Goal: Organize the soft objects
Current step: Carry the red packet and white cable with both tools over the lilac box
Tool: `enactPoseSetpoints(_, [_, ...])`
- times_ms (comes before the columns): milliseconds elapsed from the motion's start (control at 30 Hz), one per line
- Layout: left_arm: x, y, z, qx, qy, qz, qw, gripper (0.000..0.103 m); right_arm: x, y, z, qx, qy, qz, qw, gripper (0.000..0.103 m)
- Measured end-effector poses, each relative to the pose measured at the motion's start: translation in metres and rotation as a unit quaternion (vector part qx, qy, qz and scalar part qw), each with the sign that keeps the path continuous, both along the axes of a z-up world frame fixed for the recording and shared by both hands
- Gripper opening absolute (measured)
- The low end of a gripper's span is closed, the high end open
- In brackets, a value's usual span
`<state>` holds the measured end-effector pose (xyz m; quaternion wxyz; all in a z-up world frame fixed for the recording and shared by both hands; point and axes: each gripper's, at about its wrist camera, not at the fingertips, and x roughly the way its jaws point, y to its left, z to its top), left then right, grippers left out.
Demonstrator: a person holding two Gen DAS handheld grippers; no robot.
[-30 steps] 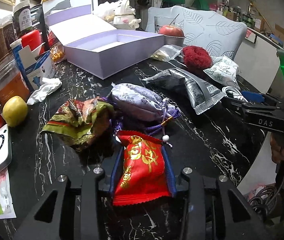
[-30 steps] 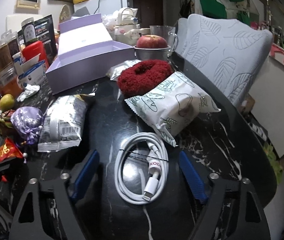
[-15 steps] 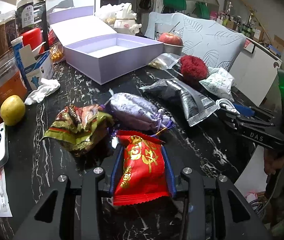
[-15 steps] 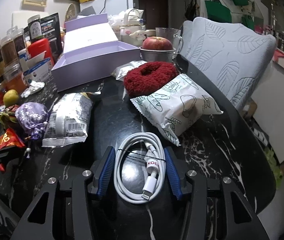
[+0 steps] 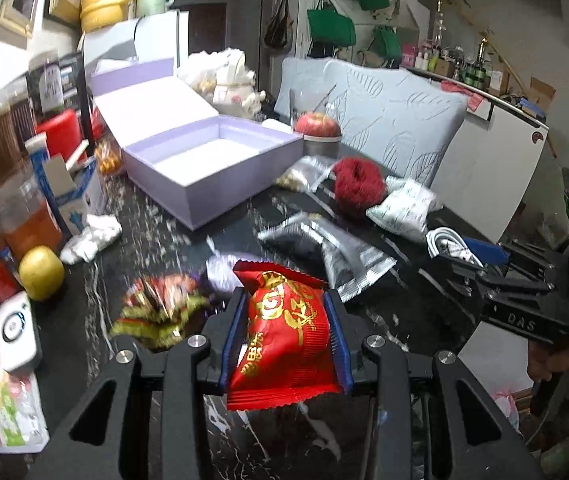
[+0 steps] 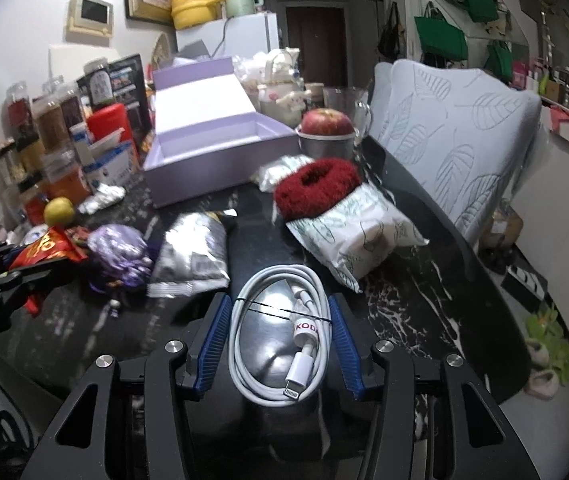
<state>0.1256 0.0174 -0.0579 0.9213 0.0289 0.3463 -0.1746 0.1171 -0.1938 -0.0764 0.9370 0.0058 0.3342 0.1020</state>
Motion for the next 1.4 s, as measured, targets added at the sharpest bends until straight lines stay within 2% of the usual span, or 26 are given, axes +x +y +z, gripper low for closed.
enactPoseSetpoints(233, [0.004, -0.001, 0.036, 0.003, -0.031, -0.003, 0.9995, 0.038, -0.008, 0.004, 0.032, 0.015, -0.026, 0.01, 1.0, 0.049])
enactPoseSetpoints(367, [0.01, 0.001, 0.058, 0.021, -0.06, 0.0, 0.998, 0.038, -0.004, 0.007, 0.056, 0.018, -0.047, 0.013, 0.999, 0.049])
enactPoseSetpoints(733, [0.047, 0.022, 0.102, 0.003, -0.099, 0.021, 0.9949, 0.038, 0.025, 0.022, 0.103, 0.016, -0.088, 0.034, 0.995, 0.049])
enactPoseSetpoints(1100, [0.094, 0.037, 0.129, 0.001, -0.125, 0.035, 0.9915, 0.038, 0.074, 0.038, 0.134, 0.018, -0.11, 0.053, 0.992, 0.049])
enactPoseSetpoints(1400, [0.142, 0.047, 0.135, 0.002, -0.136, 0.044, 0.9897, 0.038, 0.122, 0.054, 0.141, 0.015, -0.11, 0.067, 0.992, 0.049])
